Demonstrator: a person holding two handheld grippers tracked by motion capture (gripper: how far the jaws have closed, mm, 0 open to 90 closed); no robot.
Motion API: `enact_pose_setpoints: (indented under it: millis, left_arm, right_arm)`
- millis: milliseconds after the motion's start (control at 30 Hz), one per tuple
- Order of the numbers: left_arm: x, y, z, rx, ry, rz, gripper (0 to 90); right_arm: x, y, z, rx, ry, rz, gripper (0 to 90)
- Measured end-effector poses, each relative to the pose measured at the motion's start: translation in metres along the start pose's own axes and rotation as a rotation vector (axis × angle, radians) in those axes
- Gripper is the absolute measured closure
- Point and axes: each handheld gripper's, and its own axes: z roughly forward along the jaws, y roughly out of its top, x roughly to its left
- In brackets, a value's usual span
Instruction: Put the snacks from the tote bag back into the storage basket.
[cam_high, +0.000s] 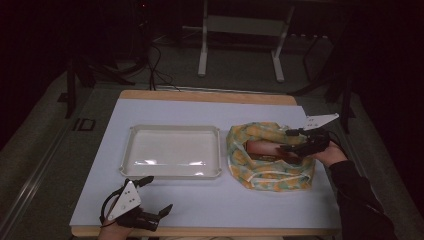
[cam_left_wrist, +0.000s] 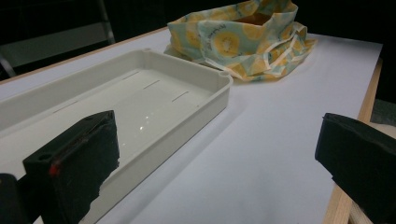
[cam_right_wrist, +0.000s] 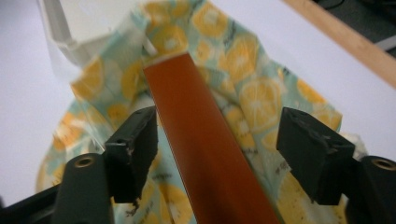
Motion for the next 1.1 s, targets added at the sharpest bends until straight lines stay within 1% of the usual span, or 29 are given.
enact_pose_setpoints:
  millis: [133, 233, 267, 300, 333, 400, 467, 500, 667, 733, 800, 933, 1067, 1100]
  left_arm:
    - [0.0, 0.001, -0.001, -0.009, 0.016, 0.0, 0.0]
    - [0.0, 0.001, 0.0, 0.0, 0.01, 0.003, 0.0]
    - [0.0, 0.001, 0.0, 0.0, 0.01, 0.003, 0.0]
    - [-0.001, 0.001, 0.0, 0.005, 0.006, 0.008, 0.0]
    - [-0.001, 0.001, 0.001, 0.008, 0.004, 0.012, 0.0]
    - [-0.002, 0.001, 0.001, 0.011, 0.004, 0.019, 0.0]
    - [-0.002, 0.001, 0.001, 0.01, 0.004, 0.016, 0.0]
    - [-0.002, 0.001, 0.001, 0.01, 0.004, 0.016, 0.0]
    - [-0.001, 0.001, 0.0, 0.005, 0.004, 0.009, 0.0]
    - [-0.001, 0.001, 0.001, 0.007, 0.003, 0.011, 0.0]
    - [-0.002, 0.001, 0.001, 0.008, 0.004, 0.01, 0.0]
    - [-0.001, 0.001, 0.001, 0.009, 0.0, 0.009, 0.0]
    - [-0.001, 0.001, 0.001, 0.01, -0.003, 0.008, 0.0]
    - [-0.001, 0.001, 0.001, 0.009, -0.003, 0.009, 0.0]
  right_arm:
    - [-0.002, -0.006, 0.007, 0.055, 0.001, -0.008, 29.6]
    - [-0.003, -0.01, 0.011, 0.087, -0.004, -0.01, 29.6]
    - [-0.003, -0.01, 0.011, 0.087, -0.004, -0.01, 29.6]
    - [-0.004, -0.012, 0.012, 0.099, -0.005, -0.01, 30.4]
    - [-0.005, -0.014, 0.015, 0.128, -0.012, -0.015, 31.5]
    - [-0.006, -0.017, 0.018, 0.161, -0.018, -0.025, 31.5]
    - [-0.006, -0.018, 0.021, 0.182, -0.012, -0.034, 31.4]
    - [-0.006, -0.018, 0.021, 0.182, -0.012, -0.034, 31.4]
    - [-0.003, -0.017, 0.028, 0.238, -0.013, -0.079, 29.3]
    - [-0.001, -0.017, 0.031, 0.258, -0.027, -0.101, 28.6]
    - [-0.001, -0.017, 0.034, 0.281, -0.026, -0.108, 28.8]
    - [0.0, -0.02, 0.038, 0.308, -0.027, -0.14, 32.9]
    - [0.0, -0.022, 0.037, 0.298, -0.018, -0.155, 37.8]
    - [0.0, -0.022, 0.036, 0.295, -0.008, -0.155, 39.8]
